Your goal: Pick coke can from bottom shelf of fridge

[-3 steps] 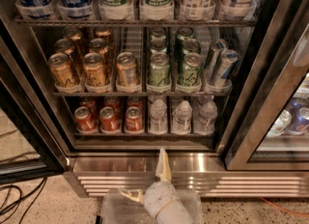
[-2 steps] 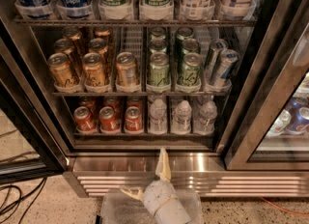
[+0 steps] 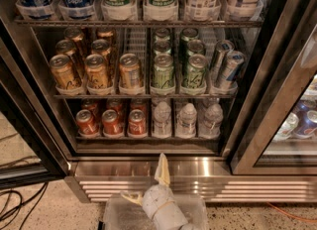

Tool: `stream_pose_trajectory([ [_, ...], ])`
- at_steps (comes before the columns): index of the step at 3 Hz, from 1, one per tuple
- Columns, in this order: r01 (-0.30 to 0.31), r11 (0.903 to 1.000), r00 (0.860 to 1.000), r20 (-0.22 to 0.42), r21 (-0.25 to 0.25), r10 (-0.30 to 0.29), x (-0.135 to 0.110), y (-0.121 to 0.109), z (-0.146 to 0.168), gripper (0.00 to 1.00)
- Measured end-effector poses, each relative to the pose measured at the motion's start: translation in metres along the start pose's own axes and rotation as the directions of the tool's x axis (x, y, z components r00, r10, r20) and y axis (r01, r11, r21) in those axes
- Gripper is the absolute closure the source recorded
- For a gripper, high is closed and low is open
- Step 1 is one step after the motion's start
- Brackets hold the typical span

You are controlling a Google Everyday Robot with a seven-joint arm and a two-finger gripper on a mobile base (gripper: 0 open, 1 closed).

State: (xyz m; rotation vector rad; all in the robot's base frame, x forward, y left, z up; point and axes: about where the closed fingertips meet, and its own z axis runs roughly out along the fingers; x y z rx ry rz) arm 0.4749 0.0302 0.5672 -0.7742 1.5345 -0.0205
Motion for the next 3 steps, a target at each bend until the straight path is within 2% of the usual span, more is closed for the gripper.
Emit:
stream_pose_trajectory([
  [1,-0.063,0.9978,0.997,0.045,0.019,0.062,0.012,0.006,0.014,0.0],
  [2,-0.14,0.9898,0.977,0.166,0.024,0.134,0.01,0.015,0.032,0.0],
  [3,-0.174,0.9848,0.946,0.276,-0.006,0.168,-0.001,0.027,0.047,0.0],
])
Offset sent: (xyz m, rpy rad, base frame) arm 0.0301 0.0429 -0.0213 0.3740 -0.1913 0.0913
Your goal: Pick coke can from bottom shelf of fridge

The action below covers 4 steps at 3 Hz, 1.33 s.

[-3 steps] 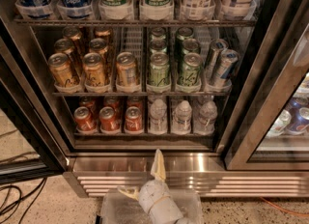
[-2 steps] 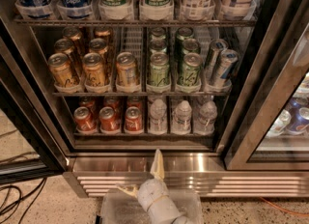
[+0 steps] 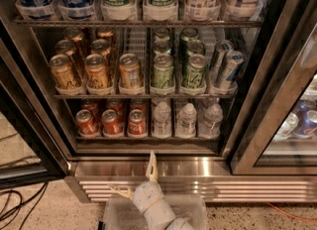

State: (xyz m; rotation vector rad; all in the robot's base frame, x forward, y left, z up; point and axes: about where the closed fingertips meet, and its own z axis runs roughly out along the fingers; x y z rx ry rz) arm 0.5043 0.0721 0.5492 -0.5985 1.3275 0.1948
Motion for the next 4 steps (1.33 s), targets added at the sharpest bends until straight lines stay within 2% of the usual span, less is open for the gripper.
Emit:
stream_pose_trajectory([
  [1,0.039,0.9983,0.999,0.037,-0.043,-0.037,-0.011,0.016,0.01,0.0],
  [2,0.091,0.9956,0.996,-0.006,-0.02,-0.091,-0.01,0.009,0.019,0.0],
  [3,0.089,0.9958,0.996,-0.004,-0.018,-0.09,-0.01,0.009,0.019,0.0],
  [4,0.084,0.9963,0.996,0.032,0.016,-0.085,-0.008,0.003,0.026,0.0],
])
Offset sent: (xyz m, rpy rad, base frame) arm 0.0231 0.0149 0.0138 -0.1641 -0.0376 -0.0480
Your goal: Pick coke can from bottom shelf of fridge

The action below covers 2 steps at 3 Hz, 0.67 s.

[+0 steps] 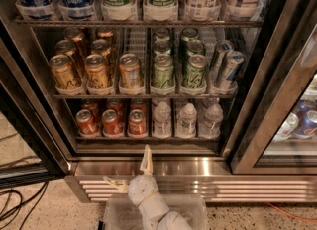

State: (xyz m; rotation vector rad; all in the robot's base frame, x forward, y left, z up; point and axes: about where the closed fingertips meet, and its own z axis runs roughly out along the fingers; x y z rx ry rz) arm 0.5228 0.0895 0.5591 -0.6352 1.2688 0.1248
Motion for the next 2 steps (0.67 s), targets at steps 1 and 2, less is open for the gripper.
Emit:
stream_pose_trajectory([
  [1,0.013,0.9989,1.0,0.015,0.045,-0.014,0.0029,-0.0083,0.0085,0.0],
  [2,0.047,0.9959,0.999,-0.001,0.078,-0.047,0.0052,-0.0144,0.0117,0.0],
])
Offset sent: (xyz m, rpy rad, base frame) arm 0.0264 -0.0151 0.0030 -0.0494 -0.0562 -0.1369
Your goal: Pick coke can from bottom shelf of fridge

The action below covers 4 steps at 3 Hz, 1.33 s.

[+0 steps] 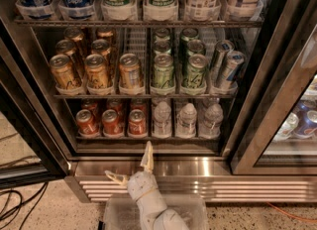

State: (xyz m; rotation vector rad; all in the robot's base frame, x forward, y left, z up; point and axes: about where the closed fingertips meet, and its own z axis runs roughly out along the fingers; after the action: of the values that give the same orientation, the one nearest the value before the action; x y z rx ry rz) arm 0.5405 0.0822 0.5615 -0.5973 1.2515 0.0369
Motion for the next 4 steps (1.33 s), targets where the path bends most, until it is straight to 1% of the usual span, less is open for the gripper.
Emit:
stream_pose_trajectory([
  [2,0.021,0.999,1.0,-0.01,0.039,-0.021,0.0,-0.01,0.005,0.39],
  [3,0.028,0.9978,1.0,-0.01,0.06,-0.028,0.001,-0.017,0.012,0.42],
  [4,0.038,0.9951,0.999,-0.019,0.091,-0.037,0.004,-0.027,0.023,0.32],
])
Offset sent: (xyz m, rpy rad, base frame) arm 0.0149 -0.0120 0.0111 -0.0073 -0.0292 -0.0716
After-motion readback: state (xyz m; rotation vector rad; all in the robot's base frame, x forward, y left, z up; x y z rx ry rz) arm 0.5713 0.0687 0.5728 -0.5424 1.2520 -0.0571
